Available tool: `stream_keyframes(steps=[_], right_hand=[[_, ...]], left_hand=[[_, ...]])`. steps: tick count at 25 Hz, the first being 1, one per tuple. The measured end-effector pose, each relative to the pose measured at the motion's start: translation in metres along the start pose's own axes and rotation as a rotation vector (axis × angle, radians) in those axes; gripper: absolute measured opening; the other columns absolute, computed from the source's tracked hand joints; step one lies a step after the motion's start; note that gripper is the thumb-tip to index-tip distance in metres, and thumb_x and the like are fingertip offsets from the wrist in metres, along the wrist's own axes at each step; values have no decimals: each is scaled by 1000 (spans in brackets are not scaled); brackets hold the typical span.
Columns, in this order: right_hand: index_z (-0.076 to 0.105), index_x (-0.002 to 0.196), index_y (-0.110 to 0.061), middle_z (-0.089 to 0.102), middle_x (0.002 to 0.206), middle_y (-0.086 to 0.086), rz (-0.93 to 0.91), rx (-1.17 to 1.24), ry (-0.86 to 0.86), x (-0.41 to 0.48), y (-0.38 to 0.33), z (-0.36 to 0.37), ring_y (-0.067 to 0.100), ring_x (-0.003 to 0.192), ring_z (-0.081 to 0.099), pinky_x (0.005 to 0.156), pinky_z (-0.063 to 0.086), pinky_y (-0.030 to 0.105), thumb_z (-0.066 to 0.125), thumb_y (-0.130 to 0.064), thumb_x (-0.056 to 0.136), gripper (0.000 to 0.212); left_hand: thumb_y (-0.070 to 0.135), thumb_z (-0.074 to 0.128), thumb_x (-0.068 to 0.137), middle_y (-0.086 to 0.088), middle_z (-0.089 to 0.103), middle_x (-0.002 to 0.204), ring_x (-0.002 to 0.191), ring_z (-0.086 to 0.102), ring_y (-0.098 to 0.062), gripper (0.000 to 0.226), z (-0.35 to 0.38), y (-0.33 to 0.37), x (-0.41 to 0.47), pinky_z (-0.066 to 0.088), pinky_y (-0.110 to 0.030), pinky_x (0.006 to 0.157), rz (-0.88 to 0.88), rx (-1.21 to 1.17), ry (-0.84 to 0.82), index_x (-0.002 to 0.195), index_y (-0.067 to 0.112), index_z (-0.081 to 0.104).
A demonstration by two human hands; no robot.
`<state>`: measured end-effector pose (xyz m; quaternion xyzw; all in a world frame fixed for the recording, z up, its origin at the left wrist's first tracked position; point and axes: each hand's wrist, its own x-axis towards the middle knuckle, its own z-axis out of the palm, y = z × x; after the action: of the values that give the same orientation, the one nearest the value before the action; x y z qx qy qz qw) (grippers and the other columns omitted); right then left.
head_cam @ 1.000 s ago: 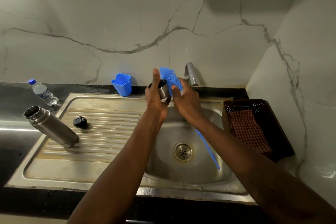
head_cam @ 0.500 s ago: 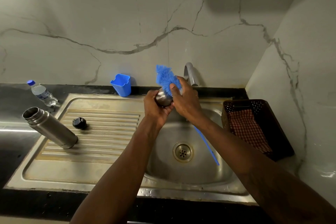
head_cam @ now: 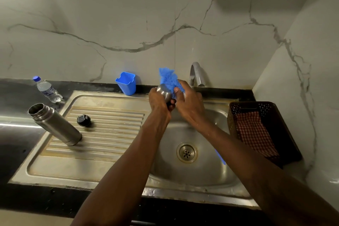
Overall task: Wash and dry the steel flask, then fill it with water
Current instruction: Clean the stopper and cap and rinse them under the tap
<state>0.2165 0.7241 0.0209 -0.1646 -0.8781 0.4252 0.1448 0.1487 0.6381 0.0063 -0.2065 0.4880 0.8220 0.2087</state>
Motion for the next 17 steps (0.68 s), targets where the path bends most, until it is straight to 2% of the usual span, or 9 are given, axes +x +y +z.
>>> stream_keyframes(steps=[3, 4, 6, 8, 9, 11, 13, 15, 17], right_hand=[[48, 151, -25, 72, 116, 7, -240, -33, 0, -17, -5, 13, 24, 99, 68, 89, 57, 39, 47, -37, 109, 44], [49, 151, -26, 72, 120, 9, -242, -56, -4, -14, -5, 16, 27, 104, 68, 93, 57, 42, 46, -38, 108, 44], [50, 149, -29, 70, 125, 3, -105, -76, 3, -2, -2, 16, 24, 111, 65, 98, 53, 42, 45, -39, 109, 42], [50, 148, -31, 68, 120, -4, 17, -40, -3, 4, 2, 11, 18, 109, 61, 98, 48, 35, 43, -40, 109, 41], [49, 148, -34, 69, 118, -4, 28, -13, 9, 4, 5, 11, 19, 107, 63, 97, 51, 37, 41, -42, 108, 42], [48, 148, -35, 71, 111, -2, -32, 29, 44, -2, 4, 17, 19, 97, 67, 89, 56, 42, 39, -47, 105, 45], [46, 150, -34, 72, 110, -1, -115, 19, 90, -11, 3, 21, 17, 94, 67, 85, 57, 40, 40, -46, 107, 45], [46, 150, -35, 74, 110, 1, -207, 3, 98, -16, 0, 21, 17, 92, 69, 83, 58, 36, 42, -44, 108, 43], [46, 150, -38, 74, 110, 5, -189, -25, 80, -11, -4, 23, 21, 93, 71, 86, 58, 36, 43, -44, 108, 42]], left_hand=[[28, 36, 112, 4, 60, 53, 52, 56, -12, 38, 4, -3, -2, 48, -22, 46, 129, -97, -13, 84, 13, 57], [26, 35, 113, 4, 60, 53, 53, 57, -12, 38, 2, -8, -4, 50, -21, 47, 162, -112, -20, 84, 13, 57], [28, 35, 111, 0, 64, 56, 52, 59, -14, 39, -1, -12, -7, 49, -24, 46, 101, -143, -29, 89, 11, 62], [34, 36, 105, -6, 66, 59, 45, 54, -16, 40, 0, -3, -11, 40, -23, 40, 24, -72, 30, 101, 6, 64], [35, 36, 103, -9, 66, 62, 41, 51, -16, 41, 2, 3, -8, 35, -21, 37, 17, -37, 58, 105, 5, 63], [36, 36, 101, -11, 65, 70, 37, 50, -16, 40, 3, 14, 1, 33, -19, 35, 5, -43, 98, 108, 6, 61], [36, 37, 102, -8, 64, 72, 39, 53, -16, 38, 1, 19, 5, 36, -19, 37, 2, -61, 127, 107, 8, 61], [32, 39, 106, -2, 64, 64, 49, 56, -16, 33, -1, 16, 6, 42, -22, 40, 51, -76, 110, 98, 9, 62], [29, 39, 108, 1, 65, 65, 58, 59, -15, 33, -2, 9, -3, 48, -25, 47, 86, -114, 58, 90, 14, 62]])
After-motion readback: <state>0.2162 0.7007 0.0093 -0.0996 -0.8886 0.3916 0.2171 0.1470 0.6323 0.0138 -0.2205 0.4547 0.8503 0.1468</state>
